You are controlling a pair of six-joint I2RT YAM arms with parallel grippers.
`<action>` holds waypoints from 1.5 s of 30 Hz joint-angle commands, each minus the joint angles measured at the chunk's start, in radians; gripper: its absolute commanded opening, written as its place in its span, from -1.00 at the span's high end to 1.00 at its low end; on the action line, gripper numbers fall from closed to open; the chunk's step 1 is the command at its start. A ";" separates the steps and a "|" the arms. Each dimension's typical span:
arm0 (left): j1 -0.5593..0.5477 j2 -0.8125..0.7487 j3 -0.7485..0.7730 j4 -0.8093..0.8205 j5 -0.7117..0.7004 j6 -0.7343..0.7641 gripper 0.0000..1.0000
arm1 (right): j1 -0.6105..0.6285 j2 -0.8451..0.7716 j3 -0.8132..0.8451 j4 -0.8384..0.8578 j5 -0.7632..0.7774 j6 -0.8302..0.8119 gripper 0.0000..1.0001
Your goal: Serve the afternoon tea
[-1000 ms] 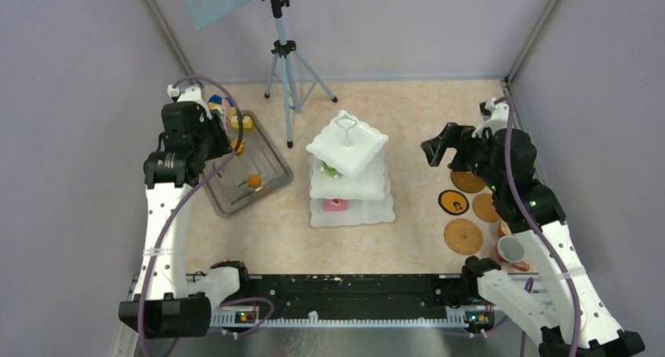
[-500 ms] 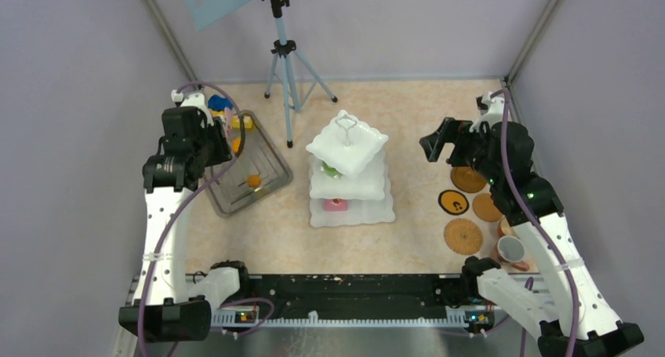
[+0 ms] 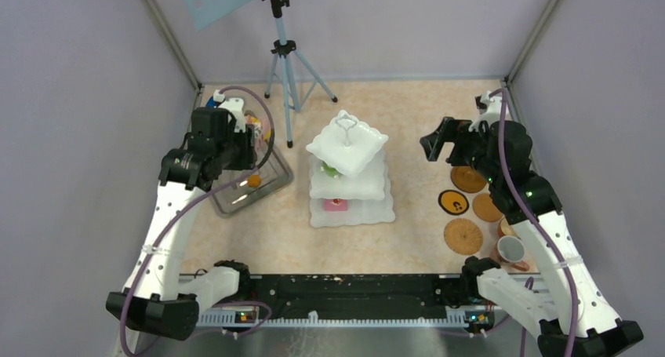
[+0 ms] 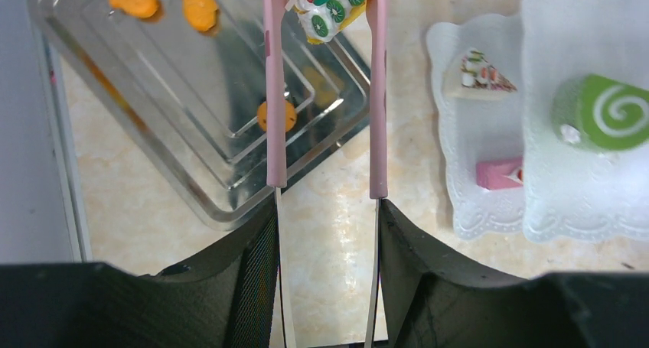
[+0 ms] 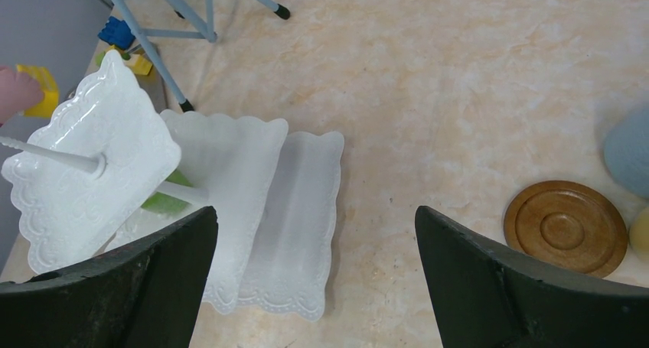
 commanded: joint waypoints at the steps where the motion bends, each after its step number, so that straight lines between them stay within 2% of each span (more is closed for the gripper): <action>1: -0.067 -0.072 0.034 0.014 0.032 0.040 0.34 | 0.009 -0.001 0.058 0.004 0.023 -0.015 -0.97; 8: -0.136 -0.160 0.010 0.022 0.167 0.051 0.34 | 0.009 -0.006 0.076 -0.022 0.080 -0.015 -0.97; 13: -0.230 -0.216 -0.027 0.015 0.122 0.061 0.29 | 0.008 -0.006 0.090 -0.038 0.107 -0.019 -0.97; 18: -0.358 -0.251 -0.056 -0.008 0.020 0.052 0.27 | 0.008 -0.009 0.086 -0.049 0.139 -0.011 -0.97; 28: -0.383 -0.277 -0.083 -0.086 -0.033 -0.016 0.29 | 0.009 0.004 0.057 -0.025 0.122 0.039 -0.97; 45: -0.382 -0.356 -0.193 -0.058 0.298 -0.076 0.31 | 0.007 0.039 0.045 0.013 0.110 0.017 -0.97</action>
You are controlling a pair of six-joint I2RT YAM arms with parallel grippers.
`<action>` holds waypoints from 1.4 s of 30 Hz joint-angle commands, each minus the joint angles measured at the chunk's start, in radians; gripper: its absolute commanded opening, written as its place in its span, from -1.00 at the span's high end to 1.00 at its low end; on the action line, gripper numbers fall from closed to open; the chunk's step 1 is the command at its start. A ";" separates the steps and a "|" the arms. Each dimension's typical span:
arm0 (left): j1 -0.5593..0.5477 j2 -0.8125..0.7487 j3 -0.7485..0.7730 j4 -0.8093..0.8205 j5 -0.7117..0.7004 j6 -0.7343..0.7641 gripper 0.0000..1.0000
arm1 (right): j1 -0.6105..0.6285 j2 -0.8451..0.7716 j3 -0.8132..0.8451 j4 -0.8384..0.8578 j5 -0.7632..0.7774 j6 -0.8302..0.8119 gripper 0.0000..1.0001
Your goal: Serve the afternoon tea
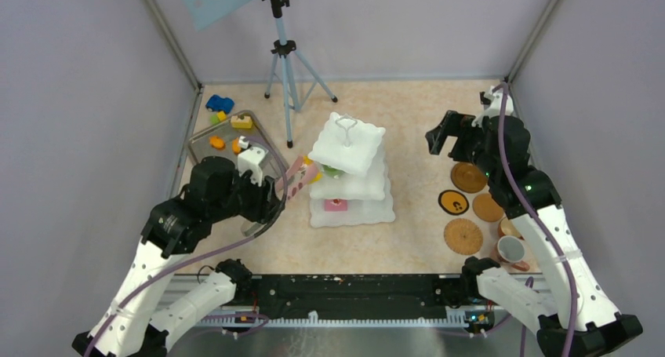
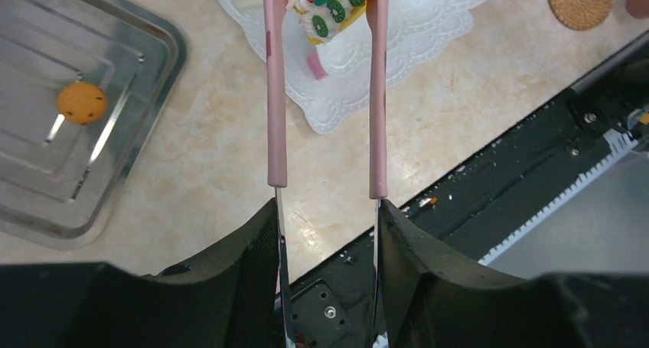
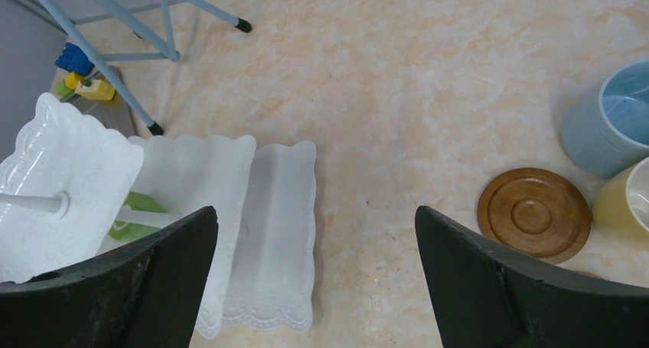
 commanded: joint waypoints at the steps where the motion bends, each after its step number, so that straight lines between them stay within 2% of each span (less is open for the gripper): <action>1: -0.004 -0.013 -0.036 0.046 0.137 -0.039 0.32 | 0.008 0.000 0.003 0.052 -0.004 -0.013 -0.97; 5: -0.002 -0.017 -0.085 0.094 0.267 -0.070 0.32 | 0.009 0.000 -0.003 0.057 -0.002 -0.021 -0.97; 11: -0.003 -0.038 -0.193 0.274 0.402 -0.178 0.34 | 0.008 -0.012 -0.023 0.067 -0.003 -0.020 -0.97; 25: -0.003 -0.054 -0.371 0.586 0.437 -0.322 0.36 | 0.009 -0.028 -0.059 0.072 -0.006 -0.015 -0.97; 31: -0.005 -0.063 -0.401 0.681 0.422 -0.368 0.35 | 0.009 -0.032 -0.073 0.075 0.003 -0.016 -0.97; 42: -0.084 0.026 -0.417 0.752 0.368 -0.372 0.31 | 0.008 -0.028 -0.080 0.090 -0.001 -0.018 -0.97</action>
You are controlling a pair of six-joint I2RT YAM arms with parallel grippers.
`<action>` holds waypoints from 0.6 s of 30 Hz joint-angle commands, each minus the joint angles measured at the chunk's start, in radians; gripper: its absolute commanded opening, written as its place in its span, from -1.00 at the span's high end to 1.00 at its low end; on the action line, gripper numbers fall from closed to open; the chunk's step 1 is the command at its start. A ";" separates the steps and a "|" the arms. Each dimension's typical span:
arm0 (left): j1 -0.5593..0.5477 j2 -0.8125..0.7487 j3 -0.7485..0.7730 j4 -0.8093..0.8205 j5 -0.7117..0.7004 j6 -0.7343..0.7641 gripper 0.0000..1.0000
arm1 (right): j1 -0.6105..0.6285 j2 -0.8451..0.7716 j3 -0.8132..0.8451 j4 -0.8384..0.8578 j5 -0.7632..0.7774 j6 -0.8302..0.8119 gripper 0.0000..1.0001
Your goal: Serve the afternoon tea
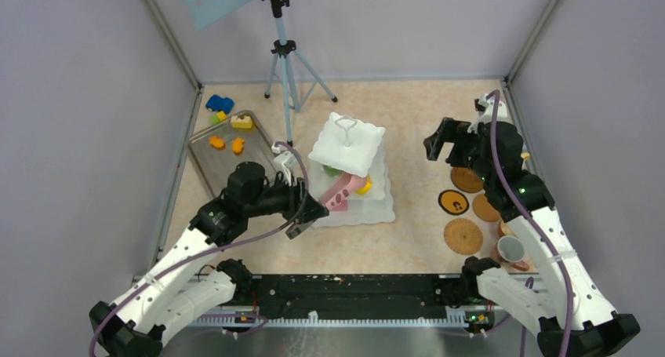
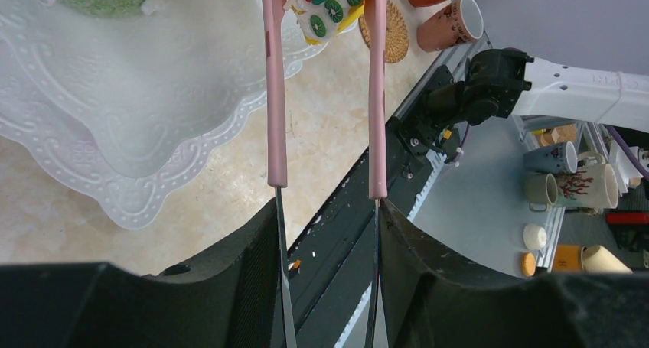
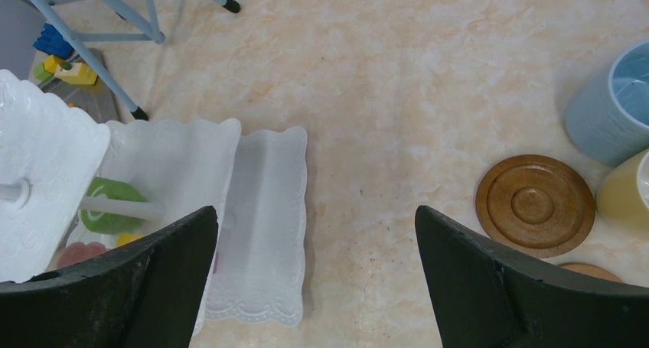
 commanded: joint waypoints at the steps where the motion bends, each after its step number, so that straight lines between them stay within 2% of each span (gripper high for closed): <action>1: -0.029 0.026 0.006 0.110 -0.026 -0.003 0.29 | 0.007 -0.012 0.001 0.048 -0.001 -0.009 -0.97; 10: -0.079 0.095 0.023 0.105 -0.108 0.025 0.17 | 0.009 -0.023 -0.001 0.041 0.001 -0.009 -0.97; 18: -0.088 0.111 0.063 0.048 -0.138 0.059 -0.18 | 0.009 -0.029 -0.005 0.043 0.004 -0.008 -0.97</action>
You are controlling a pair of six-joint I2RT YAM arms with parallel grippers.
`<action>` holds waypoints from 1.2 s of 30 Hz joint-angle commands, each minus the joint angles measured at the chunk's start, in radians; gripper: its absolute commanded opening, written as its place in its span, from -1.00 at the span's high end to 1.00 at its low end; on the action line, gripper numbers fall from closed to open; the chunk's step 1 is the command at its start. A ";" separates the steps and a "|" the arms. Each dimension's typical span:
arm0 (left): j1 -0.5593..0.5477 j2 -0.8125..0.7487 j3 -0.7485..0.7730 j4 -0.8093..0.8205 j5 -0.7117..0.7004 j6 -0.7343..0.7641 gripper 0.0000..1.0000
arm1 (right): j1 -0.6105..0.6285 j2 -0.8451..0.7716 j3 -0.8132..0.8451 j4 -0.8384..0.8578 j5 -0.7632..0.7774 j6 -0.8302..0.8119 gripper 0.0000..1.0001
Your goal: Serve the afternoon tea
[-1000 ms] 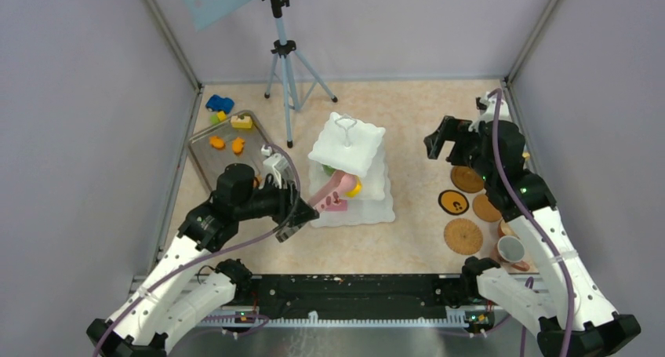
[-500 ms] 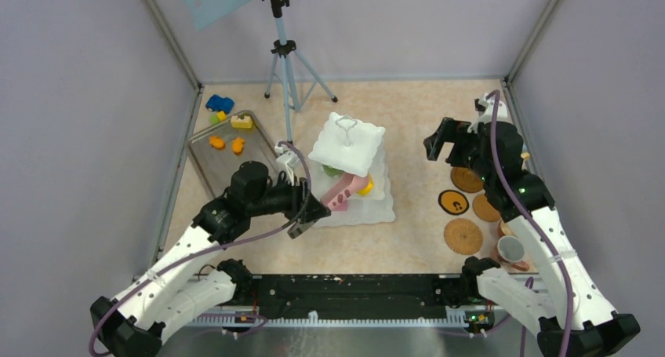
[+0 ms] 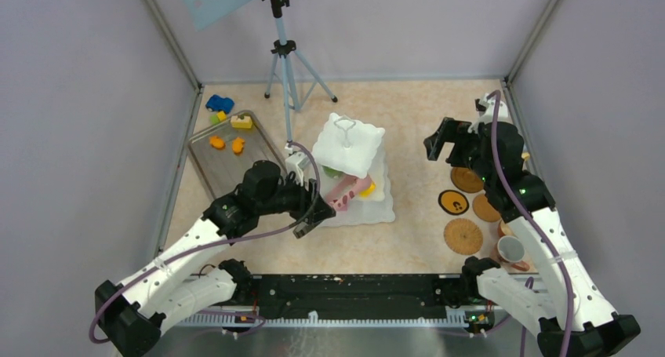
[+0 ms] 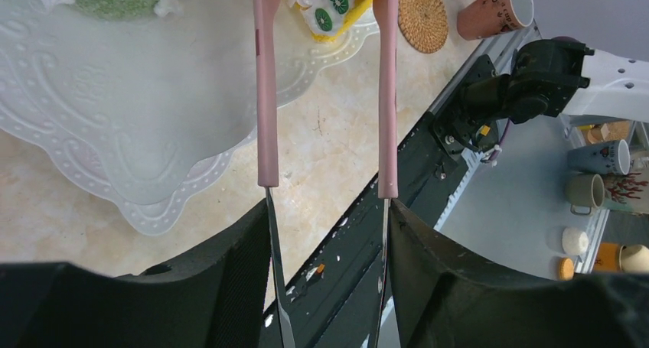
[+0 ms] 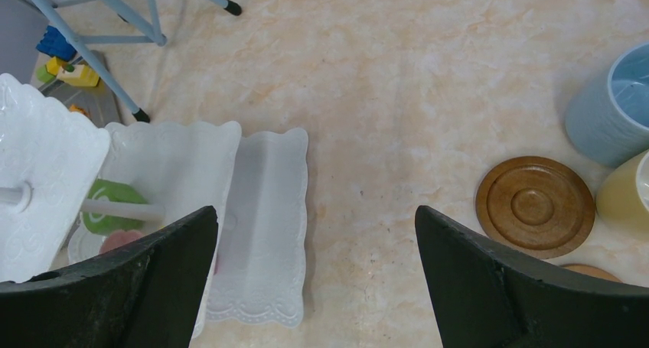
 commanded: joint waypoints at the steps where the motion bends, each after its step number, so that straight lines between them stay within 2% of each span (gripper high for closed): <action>1: -0.004 -0.003 0.064 0.015 -0.024 0.029 -0.21 | 0.008 -0.024 -0.006 0.041 0.004 -0.009 -0.97; 9: -0.003 -0.015 0.091 -0.021 -0.027 0.040 -0.28 | 0.008 -0.025 -0.008 0.042 0.004 -0.012 -0.97; 14: -0.004 -0.031 0.114 -0.112 -0.061 0.065 -0.29 | 0.007 -0.029 -0.011 0.044 0.003 -0.012 -0.97; 23: -0.004 -0.154 0.171 -0.274 -0.158 0.075 -0.27 | 0.008 -0.031 -0.017 0.052 -0.008 -0.012 -0.97; 29: -0.003 -0.198 0.213 -0.507 -0.258 0.061 -0.23 | 0.009 -0.045 -0.018 0.044 -0.009 -0.013 -0.97; 36: -0.004 -0.169 0.373 -0.745 -0.385 -0.020 -0.19 | 0.009 -0.052 -0.021 0.050 -0.005 -0.043 -0.97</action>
